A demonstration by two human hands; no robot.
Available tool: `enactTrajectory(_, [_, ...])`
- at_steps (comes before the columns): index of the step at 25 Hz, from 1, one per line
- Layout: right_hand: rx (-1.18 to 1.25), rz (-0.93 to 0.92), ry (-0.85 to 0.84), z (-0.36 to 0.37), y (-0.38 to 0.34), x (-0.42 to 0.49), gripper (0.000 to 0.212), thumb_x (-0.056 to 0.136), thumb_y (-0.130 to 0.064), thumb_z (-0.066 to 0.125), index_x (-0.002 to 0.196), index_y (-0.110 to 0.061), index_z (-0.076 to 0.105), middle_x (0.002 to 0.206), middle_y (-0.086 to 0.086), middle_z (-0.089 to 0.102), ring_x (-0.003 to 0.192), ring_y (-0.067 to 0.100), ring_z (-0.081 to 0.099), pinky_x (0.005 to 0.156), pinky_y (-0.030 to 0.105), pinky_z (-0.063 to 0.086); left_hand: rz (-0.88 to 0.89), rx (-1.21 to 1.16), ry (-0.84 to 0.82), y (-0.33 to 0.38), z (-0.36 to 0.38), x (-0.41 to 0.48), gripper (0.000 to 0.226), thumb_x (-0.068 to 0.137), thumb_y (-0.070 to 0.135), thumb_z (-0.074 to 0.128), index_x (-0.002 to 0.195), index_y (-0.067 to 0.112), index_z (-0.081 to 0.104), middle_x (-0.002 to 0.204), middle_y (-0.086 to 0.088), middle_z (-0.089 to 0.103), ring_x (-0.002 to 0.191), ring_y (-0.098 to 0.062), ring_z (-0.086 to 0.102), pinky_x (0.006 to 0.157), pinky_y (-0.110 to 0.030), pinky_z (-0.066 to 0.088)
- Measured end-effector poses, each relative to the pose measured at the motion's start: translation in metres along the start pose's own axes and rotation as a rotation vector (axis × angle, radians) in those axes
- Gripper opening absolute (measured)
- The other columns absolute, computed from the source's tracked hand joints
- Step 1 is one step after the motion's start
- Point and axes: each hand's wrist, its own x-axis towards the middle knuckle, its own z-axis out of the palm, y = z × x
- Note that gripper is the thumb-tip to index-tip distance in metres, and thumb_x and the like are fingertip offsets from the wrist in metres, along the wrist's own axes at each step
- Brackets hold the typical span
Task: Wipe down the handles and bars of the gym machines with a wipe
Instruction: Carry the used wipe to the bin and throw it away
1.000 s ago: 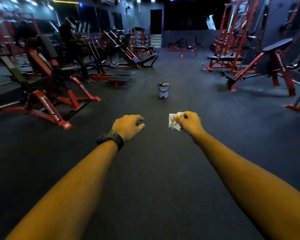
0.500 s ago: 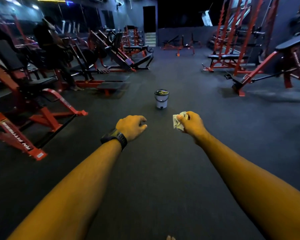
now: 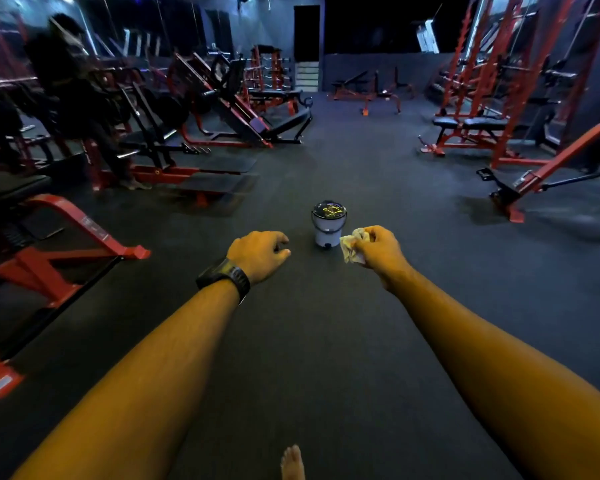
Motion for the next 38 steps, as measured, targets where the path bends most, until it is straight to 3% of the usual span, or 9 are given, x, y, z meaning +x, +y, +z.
enactTrajectory(10, [-0.028,0.087,0.094,0.065,-0.008,0.390,0.011,0.085,-0.016,0.068,0.094,-0.019,0.062,0.096,0.008,0.067,0.089,0.023,0.067,0.077,0.046,0.060,0.074,0.015,-0.019,-0.085,0.007,0.409,0.036,0.097,0.040,0.053,0.129,0.026,0.059,0.117,0.002,0.068,0.107,-0.021,0.062,0.084,-0.035,0.049])
enactTrajectory(20, [0.004,0.185,0.044,0.102,0.017,0.771,0.008,0.088,-0.015,0.068,0.089,-0.019,0.061,0.095,0.010,0.068,0.090,0.024,0.068,0.080,0.042,0.059,0.105,0.039,-0.108,-0.133,0.063,0.794,0.037,0.098,0.040,0.050,0.132,0.025,0.056,0.121,0.002,0.067,0.109,-0.021,0.061,0.085,-0.034,0.048])
enactTrajectory(26, [0.011,0.235,0.041,0.117,0.027,0.954,0.009,0.089,-0.014,0.067,0.094,-0.017,0.060,0.096,0.007,0.066,0.084,0.017,0.065,0.065,0.028,0.053,0.086,-0.005,-0.159,-0.157,0.090,0.993,0.036,0.098,0.040,0.051,0.131,0.026,0.057,0.121,0.001,0.066,0.109,-0.021,0.061,0.088,-0.036,0.050])
enactTrajectory(31, [0.008,0.270,0.108,0.137,0.063,1.123,0.014,0.084,-0.015,0.072,0.093,-0.017,0.062,0.096,0.007,0.066,0.090,0.022,0.066,0.079,0.041,0.059,0.133,0.000,-0.203,-0.184,0.139,1.164,0.036,0.098,0.041,0.050,0.130,0.026,0.057,0.121,0.001,0.066,0.109,-0.021,0.061,0.090,-0.038,0.051])
enactTrajectory(38, [-0.044,0.349,0.125,0.156,0.078,1.264,0.012,0.082,-0.020,0.073,0.090,-0.017,0.064,0.088,0.002,0.066,0.082,0.018,0.064,0.073,0.040,0.058,0.160,-0.010,-0.299,-0.203,0.169,1.316,0.036,0.098,0.040,0.050,0.131,0.026,0.057,0.121,0.001,0.066,0.108,-0.020,0.061,0.087,-0.036,0.050])
